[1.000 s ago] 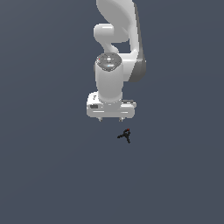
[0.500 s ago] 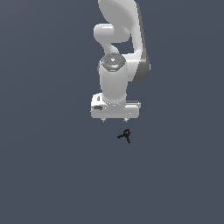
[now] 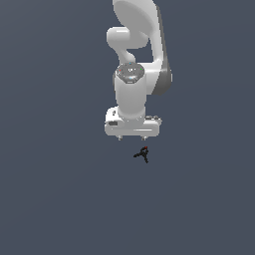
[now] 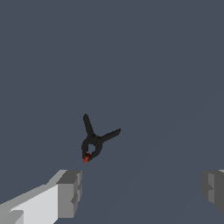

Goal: Pick up the object and move it to a goal position.

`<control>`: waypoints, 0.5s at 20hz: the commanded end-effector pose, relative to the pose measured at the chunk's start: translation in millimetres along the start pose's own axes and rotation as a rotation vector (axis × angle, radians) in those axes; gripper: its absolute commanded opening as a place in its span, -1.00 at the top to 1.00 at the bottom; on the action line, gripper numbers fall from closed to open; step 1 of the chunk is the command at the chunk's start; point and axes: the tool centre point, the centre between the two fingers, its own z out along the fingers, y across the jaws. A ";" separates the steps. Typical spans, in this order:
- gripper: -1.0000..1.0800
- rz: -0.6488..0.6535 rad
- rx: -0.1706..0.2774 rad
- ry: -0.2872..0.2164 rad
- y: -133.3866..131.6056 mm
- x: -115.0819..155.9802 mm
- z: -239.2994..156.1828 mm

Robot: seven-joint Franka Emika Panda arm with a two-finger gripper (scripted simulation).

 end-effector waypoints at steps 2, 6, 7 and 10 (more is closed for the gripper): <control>-0.92 0.028 -0.002 -0.001 -4.5 0.0 7.0; -0.92 0.079 -0.006 -0.002 -11.4 -0.1 18.9; -0.92 0.094 -0.007 -0.003 -13.5 -0.2 22.5; -0.92 0.146 -0.012 -0.003 -20.7 -0.7 34.8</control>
